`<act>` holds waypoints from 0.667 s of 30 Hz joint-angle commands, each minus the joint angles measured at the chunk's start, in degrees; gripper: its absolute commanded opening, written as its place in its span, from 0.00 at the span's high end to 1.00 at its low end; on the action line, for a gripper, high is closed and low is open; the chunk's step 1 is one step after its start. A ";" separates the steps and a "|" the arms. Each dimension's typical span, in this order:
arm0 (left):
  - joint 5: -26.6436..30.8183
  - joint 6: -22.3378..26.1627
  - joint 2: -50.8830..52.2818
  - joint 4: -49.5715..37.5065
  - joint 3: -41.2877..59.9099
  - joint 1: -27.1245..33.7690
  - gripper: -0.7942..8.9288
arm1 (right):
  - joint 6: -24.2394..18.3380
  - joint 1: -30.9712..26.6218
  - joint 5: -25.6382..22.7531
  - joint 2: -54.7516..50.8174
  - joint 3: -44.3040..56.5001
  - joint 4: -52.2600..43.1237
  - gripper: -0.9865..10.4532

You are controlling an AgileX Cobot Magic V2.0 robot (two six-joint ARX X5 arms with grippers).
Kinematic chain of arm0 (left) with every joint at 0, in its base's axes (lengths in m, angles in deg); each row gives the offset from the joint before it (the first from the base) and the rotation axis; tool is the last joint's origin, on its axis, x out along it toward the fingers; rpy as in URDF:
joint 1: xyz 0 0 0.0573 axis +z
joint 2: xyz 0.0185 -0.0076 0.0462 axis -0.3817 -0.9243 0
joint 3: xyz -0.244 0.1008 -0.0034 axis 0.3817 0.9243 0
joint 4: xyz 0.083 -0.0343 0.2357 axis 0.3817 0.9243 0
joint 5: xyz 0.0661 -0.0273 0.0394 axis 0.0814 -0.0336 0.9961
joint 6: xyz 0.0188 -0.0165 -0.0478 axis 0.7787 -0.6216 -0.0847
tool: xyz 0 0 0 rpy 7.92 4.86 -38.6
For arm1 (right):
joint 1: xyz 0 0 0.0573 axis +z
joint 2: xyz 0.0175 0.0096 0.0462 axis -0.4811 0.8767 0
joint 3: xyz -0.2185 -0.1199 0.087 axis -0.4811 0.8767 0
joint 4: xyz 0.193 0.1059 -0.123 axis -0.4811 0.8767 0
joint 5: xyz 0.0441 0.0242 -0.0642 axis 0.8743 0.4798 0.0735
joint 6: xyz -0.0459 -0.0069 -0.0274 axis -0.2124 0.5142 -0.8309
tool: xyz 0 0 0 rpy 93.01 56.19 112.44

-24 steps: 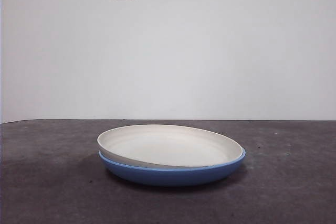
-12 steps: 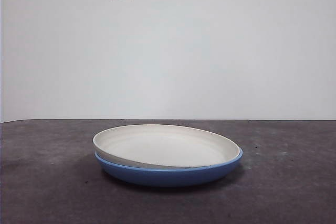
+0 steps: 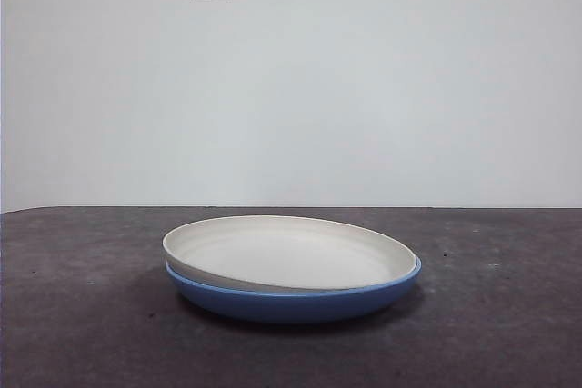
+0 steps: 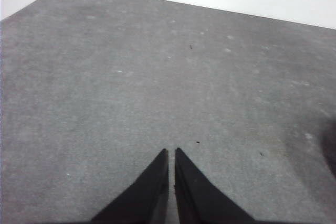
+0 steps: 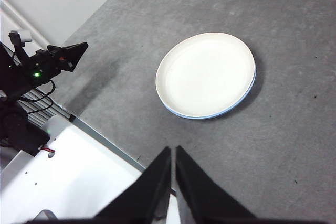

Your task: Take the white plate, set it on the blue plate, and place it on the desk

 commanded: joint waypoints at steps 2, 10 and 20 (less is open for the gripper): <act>0.17 1.36 0.63 0.52 1.20 0.68 0.90 | -0.33 0.26 0.09 0.22 -0.74 -0.61 0.91; 0.17 4.42 2.38 0.44 1.20 0.68 0.90 | -0.33 0.26 0.09 0.22 -0.74 -0.61 0.91; 0.17 4.42 3.72 0.42 1.20 0.68 0.90 | -0.33 0.26 0.09 0.22 -0.74 -0.61 0.91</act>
